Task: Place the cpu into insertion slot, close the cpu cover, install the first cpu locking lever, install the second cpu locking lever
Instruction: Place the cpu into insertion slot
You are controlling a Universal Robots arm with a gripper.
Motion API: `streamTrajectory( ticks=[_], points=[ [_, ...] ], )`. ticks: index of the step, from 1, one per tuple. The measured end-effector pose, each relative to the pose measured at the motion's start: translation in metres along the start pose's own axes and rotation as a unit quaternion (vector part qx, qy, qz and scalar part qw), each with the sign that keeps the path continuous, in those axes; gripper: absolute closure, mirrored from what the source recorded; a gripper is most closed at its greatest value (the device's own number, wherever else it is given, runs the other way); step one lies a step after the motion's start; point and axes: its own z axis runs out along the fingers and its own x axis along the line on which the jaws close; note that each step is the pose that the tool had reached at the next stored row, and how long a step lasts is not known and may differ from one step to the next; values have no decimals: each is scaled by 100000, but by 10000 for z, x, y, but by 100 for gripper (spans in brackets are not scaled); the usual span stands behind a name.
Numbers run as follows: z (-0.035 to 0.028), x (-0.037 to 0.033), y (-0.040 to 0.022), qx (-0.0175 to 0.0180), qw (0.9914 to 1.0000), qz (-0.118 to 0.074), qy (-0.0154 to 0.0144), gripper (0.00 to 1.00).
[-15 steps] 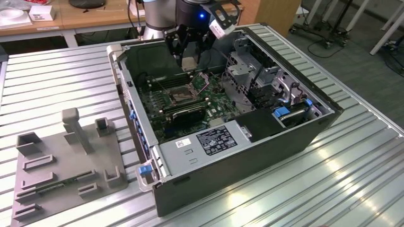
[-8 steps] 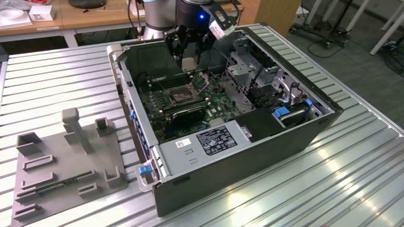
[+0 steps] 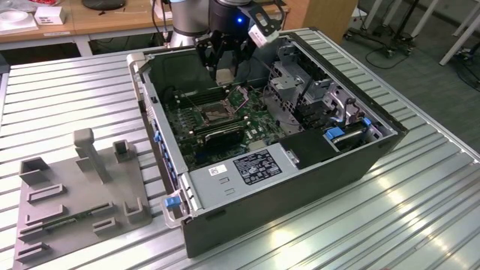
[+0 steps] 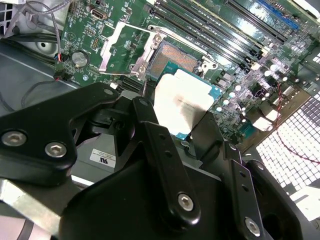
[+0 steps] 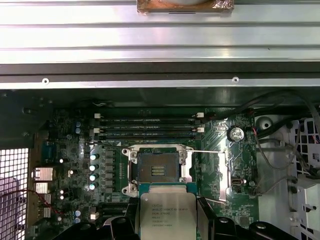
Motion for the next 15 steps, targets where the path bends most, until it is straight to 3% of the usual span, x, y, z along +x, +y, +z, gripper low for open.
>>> streamTrajectory(
  ticks=[15],
  points=[
    [51, 0, -5, 10, 100000, 2, 4, 46]
  ],
)
